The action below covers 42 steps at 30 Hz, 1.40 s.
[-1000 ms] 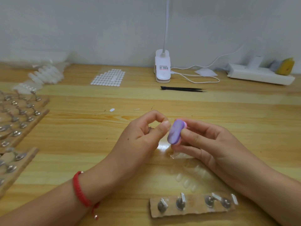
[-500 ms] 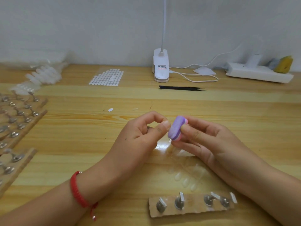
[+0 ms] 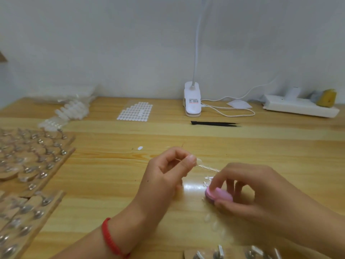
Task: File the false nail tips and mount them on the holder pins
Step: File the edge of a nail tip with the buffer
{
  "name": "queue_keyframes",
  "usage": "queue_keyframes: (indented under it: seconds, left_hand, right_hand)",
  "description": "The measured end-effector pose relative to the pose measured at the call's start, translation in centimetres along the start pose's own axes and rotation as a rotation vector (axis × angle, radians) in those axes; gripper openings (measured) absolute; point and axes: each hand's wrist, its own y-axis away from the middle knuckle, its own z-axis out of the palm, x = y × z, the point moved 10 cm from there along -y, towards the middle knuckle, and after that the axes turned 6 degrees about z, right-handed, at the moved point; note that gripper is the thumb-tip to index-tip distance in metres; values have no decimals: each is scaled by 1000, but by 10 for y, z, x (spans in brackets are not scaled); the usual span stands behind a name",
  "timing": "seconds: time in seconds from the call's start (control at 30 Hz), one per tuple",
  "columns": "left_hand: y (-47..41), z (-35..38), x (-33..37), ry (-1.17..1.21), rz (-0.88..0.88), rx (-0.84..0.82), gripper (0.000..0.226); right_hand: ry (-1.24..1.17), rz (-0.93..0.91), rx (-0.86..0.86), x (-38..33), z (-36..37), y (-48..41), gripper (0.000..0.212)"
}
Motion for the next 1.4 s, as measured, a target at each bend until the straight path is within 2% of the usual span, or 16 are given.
queue_keyframes:
  seconds: [0.07, 0.17, 0.23, 0.33, 0.5, 0.6, 0.67, 0.73, 0.8, 0.87, 0.93, 0.97, 1.03, 1.13, 1.27, 1.4]
  left_hand:
    - [0, -4, 4, 16, 31, 35, 16]
    - [0, -16, 13, 45, 119, 148, 16]
    - [1, -22, 18, 44, 160, 201, 17]
    - [2, -23, 22, 21, 172, 217, 16]
    - [2, -34, 20, 43, 163, 282, 18]
    - [-1, -35, 17, 53, 148, 288, 19]
    - [-1, -33, 17, 50, 149, 278, 21]
    - [-2, -31, 15, 59, 143, 265, 21]
    - [-3, -30, 13, 70, 130, 258, 22]
    - [-3, -31, 11, 75, 118, 261, 22]
    - [-4, -30, 10, 79, 112, 254, 22]
    - [-4, -30, 9, 80, 109, 251, 22]
    - [-5, -28, 8, 77, 99, 244, 25]
    - [-4, -26, 9, 71, 99, 229, 22]
    - [-3, -26, 12, 46, 118, 234, 20]
    - [-3, -29, 13, 44, 128, 243, 20]
  right_hand:
    - [17, 26, -90, 1, 4, -5, 20]
    - [-80, 12, 52, -2, -24, -38, 12]
    - [2, 15, 114, -2, -31, -77, 13]
    - [242, 29, 24, -2, 1, -145, 29]
    - [454, -1, -121, -24, 61, -224, 62]
    - [636, 50, -209, -17, 79, -244, 69]
    - [724, 90, -145, -9, 69, -250, 68]
    - [682, 47, -65, -10, 59, -249, 64]
    - [637, -16, -111, -12, 63, -244, 66]
    - [786, -41, -119, -11, 67, -237, 68]
    - [974, -44, -1, -13, 54, -233, 70]
    - [987, -36, 49, -13, 47, -232, 68]
    - [832, -60, 80, -18, 41, -228, 61]
    - [689, -184, 1, -36, 62, -229, 70]
    - [648, -67, -119, -32, 84, -253, 84]
    - [665, -54, -171, -33, 90, -270, 71]
